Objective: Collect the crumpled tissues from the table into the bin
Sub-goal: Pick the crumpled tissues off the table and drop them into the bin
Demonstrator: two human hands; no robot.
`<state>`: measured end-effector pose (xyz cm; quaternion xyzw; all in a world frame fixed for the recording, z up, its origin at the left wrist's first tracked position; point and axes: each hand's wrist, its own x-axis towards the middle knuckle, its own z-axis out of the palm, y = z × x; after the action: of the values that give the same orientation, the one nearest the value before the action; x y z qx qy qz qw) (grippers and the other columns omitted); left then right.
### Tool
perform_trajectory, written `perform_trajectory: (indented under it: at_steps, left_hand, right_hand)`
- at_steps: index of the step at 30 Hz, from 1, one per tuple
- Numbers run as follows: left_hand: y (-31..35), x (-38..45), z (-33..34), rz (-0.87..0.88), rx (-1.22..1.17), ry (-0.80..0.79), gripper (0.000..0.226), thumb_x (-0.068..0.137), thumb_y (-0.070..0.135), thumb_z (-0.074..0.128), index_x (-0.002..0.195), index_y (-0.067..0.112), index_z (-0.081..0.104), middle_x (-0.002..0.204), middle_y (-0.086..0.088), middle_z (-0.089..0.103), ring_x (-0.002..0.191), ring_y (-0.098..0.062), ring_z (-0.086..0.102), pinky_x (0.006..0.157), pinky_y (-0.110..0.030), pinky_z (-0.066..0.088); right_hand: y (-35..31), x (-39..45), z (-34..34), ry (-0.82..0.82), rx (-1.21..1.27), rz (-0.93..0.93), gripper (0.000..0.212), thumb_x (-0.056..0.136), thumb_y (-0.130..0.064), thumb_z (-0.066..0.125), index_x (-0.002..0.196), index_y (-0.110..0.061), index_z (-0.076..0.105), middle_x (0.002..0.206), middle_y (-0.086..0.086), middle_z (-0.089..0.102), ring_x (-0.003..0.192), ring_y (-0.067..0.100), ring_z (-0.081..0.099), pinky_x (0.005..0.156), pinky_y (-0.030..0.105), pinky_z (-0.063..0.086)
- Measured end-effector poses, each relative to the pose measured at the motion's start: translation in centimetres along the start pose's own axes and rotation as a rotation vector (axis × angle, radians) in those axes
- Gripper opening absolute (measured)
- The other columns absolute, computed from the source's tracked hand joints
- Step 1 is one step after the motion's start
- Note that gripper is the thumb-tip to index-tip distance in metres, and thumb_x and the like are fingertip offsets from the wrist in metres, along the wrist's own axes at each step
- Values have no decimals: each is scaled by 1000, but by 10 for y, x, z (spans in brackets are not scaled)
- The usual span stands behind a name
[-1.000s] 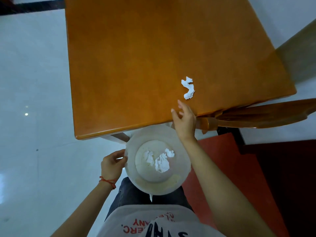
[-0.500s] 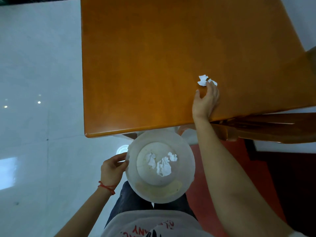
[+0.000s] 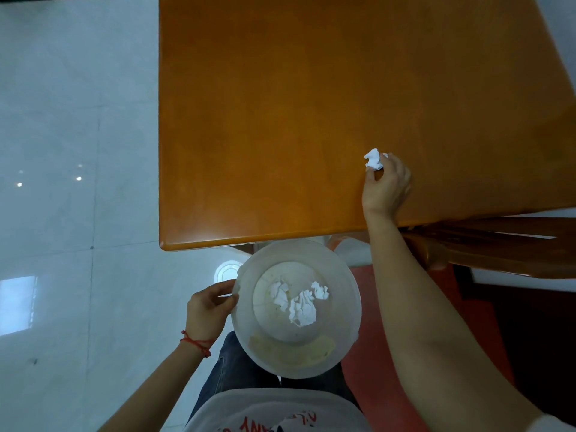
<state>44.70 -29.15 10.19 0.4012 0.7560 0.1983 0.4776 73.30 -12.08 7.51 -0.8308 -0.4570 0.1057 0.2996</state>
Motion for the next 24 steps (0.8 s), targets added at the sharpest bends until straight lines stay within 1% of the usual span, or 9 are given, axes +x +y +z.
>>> perform_trajectory:
  at_steps: [4,9,12,13,15,16,20,22,24]
  left_hand:
    - [-1,0,2,36,8,-11,27,80,2,61,107,1,65,113,-20,66,88,-26,61,91,-49,49]
    - [-4,2,5,26,8,-15,27,80,3,61,107,2,65,113,-20,66,90,-28,62,92,-50,48]
    - [-6,3,6,23,20,-18,27,80,4,62,107,3,65,112,-20,66,93,-33,64,93,-54,48]
    - [-7,3,6,28,20,-19,27,80,4,62,107,3,65,112,-20,67,92,-33,64,93,-54,49]
    - [-8,4,7,33,16,-17,27,80,4,62,107,3,66,112,-20,67,89,-29,63,93,-53,50]
    - [-9,4,7,30,13,-16,27,80,4,62,106,3,66,112,-20,67,88,-28,63,92,-53,50]
    - [-10,3,9,37,8,-10,27,80,4,62,107,4,66,111,-19,67,88,-28,63,91,-52,50]
    - [-11,2,9,44,5,-8,26,80,5,62,106,4,66,111,-19,67,89,-29,63,92,-53,50]
    - [-12,2,10,54,4,-7,25,80,4,62,105,5,67,110,-18,67,87,-27,62,92,-51,50]
  right_hand:
    - [5,-12,1,16,57,-75,29,84,-13,58,113,-11,58,120,8,61,112,26,49,95,42,45]
    - [0,-29,-6,-25,163,-103,23,82,-6,60,105,-5,63,111,13,64,104,28,52,87,33,45]
    - [-5,-50,-10,-50,212,-189,22,80,-4,62,102,-4,65,106,13,67,98,28,55,84,17,37]
    - [-6,-60,-12,-62,223,-216,21,79,-3,63,100,-4,65,104,13,67,96,28,56,84,9,33]
    - [-7,-81,-16,-84,248,-267,21,77,-2,65,98,-4,66,103,13,68,94,25,57,85,2,31]
    - [-8,-92,-19,-97,262,-285,21,77,-2,66,97,-4,66,103,13,68,94,23,56,86,2,32]
    - [-4,-137,-32,-200,308,-322,21,78,-10,63,99,-6,67,104,11,68,98,20,56,85,18,42]
    - [2,-154,-37,-273,324,-329,25,78,-17,58,101,-7,66,105,10,68,100,15,54,89,15,39]
    - [10,-167,-39,-372,298,-324,30,77,-20,61,104,-9,64,107,8,67,102,13,52,94,8,32]
